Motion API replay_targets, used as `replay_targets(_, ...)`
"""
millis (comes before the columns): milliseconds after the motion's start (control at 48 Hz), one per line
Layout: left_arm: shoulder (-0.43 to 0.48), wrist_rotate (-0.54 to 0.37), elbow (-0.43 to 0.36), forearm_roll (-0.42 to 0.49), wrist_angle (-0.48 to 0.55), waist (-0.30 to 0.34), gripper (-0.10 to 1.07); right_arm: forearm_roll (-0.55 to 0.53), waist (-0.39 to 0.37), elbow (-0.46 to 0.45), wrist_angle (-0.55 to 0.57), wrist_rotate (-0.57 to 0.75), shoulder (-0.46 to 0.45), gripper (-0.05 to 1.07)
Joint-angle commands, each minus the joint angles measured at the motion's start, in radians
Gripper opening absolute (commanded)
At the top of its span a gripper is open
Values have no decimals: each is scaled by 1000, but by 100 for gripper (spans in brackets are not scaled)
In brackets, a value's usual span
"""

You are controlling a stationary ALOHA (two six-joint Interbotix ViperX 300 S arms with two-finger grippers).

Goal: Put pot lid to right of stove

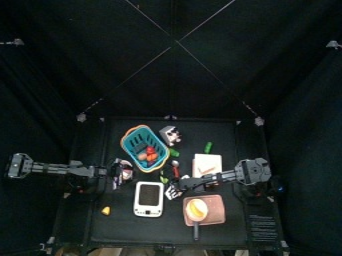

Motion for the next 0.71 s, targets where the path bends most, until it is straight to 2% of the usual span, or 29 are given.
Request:
replay_targets(0,2,2,-14,2,-3,2,87,-3,-2,-9,3,-2,-40,98)
replay_targets(688,0,3,-15,3,-5,3,87,-2,14,-17,17,-6,-63,98)
